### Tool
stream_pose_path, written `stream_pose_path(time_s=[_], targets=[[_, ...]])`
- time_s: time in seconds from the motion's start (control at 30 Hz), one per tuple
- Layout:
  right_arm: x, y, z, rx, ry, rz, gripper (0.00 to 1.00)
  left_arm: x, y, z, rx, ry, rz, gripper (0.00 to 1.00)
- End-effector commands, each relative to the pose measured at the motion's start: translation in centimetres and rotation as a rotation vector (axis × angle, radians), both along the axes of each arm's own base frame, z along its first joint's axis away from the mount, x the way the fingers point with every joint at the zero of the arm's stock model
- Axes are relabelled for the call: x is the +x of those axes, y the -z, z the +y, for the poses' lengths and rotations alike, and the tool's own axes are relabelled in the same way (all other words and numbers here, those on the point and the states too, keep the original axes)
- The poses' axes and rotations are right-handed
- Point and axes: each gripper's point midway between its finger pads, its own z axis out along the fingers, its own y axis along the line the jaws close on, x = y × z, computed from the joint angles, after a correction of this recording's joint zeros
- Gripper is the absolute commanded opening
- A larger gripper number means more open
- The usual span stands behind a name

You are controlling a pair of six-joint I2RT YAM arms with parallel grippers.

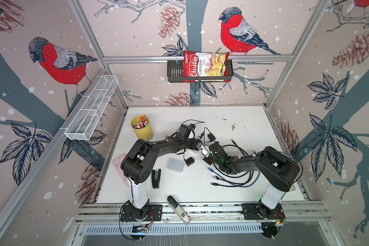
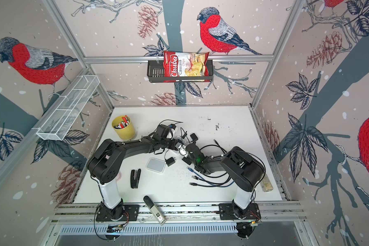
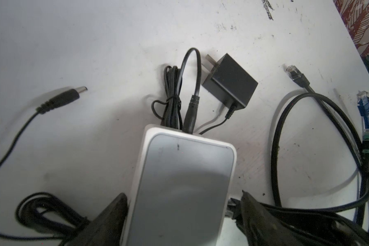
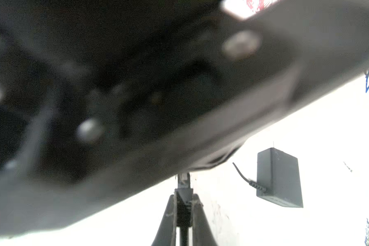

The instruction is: Insert the plug into the switch port

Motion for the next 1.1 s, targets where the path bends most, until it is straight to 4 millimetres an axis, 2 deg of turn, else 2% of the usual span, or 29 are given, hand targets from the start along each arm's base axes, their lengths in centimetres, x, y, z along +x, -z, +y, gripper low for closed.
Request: stream_pose_path(time_s=[0.0,0.67,1.07], targets=[[0.2,-0.3,0.3,0.014,-0.013,-0.018,0.0,0.3,-2.0,-0.9,-0.058,0.032,-0.029,0.83],[0.4,0.8,-0.6,0.036,0.018,-0.013,0.0,1.2,-2.2,0.3,-0.047,0.0,-0.038,0.83],[0.3,1.0,-0.9,0.046,0.029,-0.016,0.0,2.8,-2.5,1.4,-0.04,-0.09,-0.053,0.82]])
